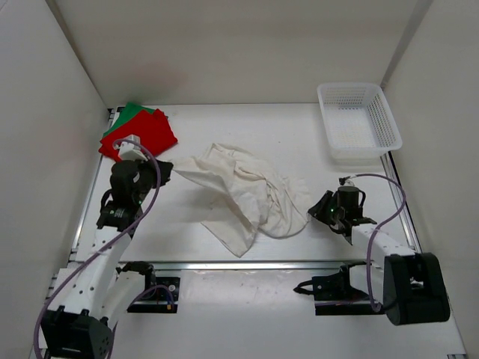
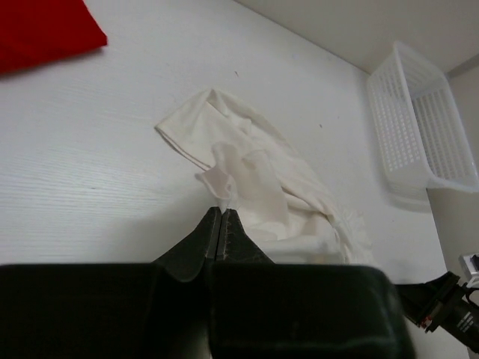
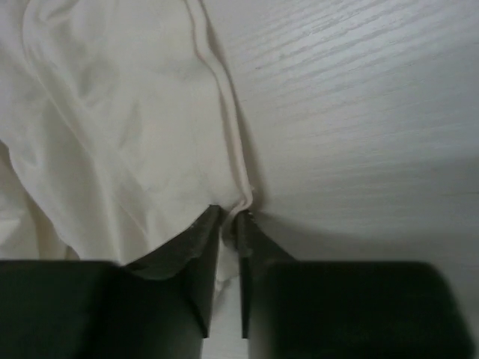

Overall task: Fold and stack the t-shirts
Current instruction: Flatten out the tshirt

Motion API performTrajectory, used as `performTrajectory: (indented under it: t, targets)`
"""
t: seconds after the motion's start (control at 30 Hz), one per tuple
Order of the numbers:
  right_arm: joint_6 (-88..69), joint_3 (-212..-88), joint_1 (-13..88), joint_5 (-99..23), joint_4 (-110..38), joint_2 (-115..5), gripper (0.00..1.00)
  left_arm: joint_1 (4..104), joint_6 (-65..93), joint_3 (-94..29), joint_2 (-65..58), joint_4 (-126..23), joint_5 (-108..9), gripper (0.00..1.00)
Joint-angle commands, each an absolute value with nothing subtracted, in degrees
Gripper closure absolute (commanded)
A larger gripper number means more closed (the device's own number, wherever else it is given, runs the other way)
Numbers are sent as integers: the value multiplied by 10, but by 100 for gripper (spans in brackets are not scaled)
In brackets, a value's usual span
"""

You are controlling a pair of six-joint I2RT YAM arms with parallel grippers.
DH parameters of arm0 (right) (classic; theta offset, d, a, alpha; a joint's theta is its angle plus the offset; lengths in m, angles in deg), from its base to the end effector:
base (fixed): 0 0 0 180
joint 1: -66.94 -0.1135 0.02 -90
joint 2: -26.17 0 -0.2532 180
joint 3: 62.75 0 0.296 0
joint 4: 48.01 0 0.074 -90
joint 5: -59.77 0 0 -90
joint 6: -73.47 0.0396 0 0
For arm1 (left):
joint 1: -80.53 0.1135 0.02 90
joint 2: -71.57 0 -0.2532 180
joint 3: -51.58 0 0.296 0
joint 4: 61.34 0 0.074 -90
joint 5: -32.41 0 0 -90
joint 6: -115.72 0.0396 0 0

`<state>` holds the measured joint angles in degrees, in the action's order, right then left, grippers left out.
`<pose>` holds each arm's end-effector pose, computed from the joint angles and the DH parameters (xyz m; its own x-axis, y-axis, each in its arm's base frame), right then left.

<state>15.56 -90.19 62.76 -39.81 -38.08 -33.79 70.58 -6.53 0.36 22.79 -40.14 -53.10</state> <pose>0.2252 0.0231 0.0973 -0.6736 0.4760 -0.5655 0.1930 0.8517 0.4872 0.2519 -0.0473 0.2801 -0.3988 -0.4701 -0.7874 0.0384 0.8493 -0.5266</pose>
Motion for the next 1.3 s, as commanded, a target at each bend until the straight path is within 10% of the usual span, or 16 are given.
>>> performTrajectory:
  t: [0.0, 0.5, 0.97, 1.27]
  targets:
    - [186, -919, 619, -460, -445, -393, 90, 739, -42, 12, 280, -367, -533, 100]
    - [68, -1584, 561, -446, -177, -479, 100, 775, -44, -62, 226, -358, -487, 100]
    - [-74, -2065, 201, -177, 14, -525, 100, 802, -21, -120, 260, -294, -543, 100]
    - [43, -1944, 562, -533, -105, -632, 100, 804, -4, -61, 247, -314, -615, 100]
